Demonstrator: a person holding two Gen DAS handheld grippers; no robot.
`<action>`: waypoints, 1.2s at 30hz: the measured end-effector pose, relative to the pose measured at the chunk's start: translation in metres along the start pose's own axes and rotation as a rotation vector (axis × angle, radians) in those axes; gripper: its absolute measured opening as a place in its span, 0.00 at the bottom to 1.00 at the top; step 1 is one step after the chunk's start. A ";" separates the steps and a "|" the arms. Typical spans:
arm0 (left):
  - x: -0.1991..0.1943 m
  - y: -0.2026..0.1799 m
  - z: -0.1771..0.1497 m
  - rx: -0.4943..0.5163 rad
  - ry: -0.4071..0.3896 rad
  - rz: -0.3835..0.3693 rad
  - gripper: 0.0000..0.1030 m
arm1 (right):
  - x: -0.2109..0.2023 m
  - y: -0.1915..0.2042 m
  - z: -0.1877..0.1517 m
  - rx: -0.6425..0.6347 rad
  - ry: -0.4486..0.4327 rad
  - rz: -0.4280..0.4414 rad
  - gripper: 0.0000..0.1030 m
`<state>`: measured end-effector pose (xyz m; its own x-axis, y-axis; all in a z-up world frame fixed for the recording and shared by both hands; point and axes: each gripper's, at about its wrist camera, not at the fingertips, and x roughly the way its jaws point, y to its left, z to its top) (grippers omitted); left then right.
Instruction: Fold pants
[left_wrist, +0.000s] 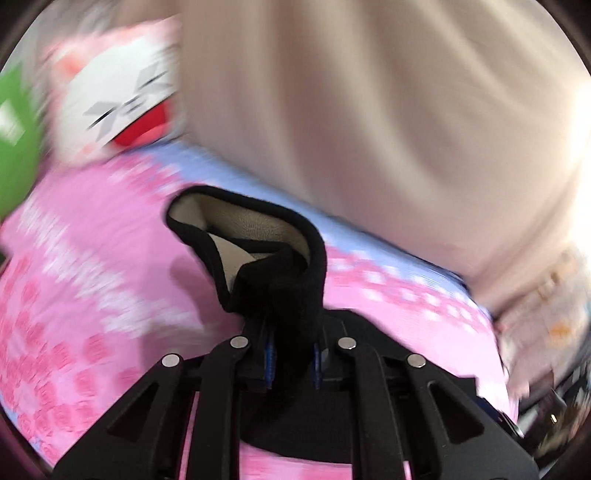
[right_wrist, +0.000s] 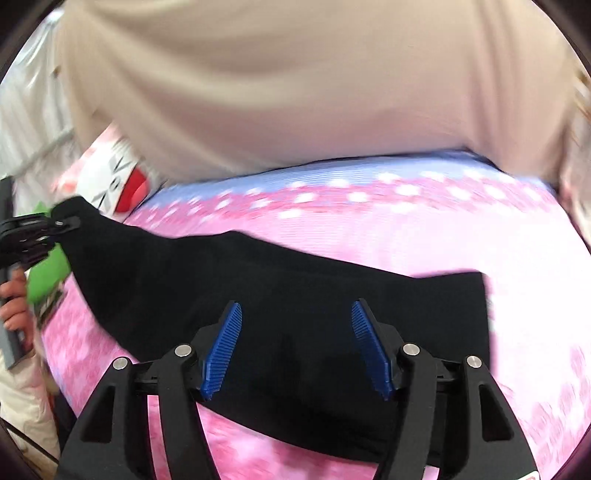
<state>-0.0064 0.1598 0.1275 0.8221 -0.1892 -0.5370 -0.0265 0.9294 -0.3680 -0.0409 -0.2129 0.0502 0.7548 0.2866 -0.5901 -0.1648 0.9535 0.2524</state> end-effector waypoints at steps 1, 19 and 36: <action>-0.001 -0.035 -0.003 0.068 0.001 -0.041 0.13 | -0.004 -0.009 -0.002 0.023 -0.006 -0.013 0.59; 0.025 -0.142 -0.146 0.318 0.228 -0.072 0.74 | -0.019 -0.077 -0.027 0.223 0.023 0.102 0.68; 0.002 0.007 -0.110 0.106 0.120 0.222 0.81 | 0.060 0.007 -0.002 0.195 0.197 0.286 0.32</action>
<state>-0.0672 0.1315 0.0402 0.7295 -0.0074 -0.6840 -0.1340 0.9790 -0.1534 0.0024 -0.1885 0.0151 0.5564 0.5686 -0.6059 -0.2125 0.8023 0.5578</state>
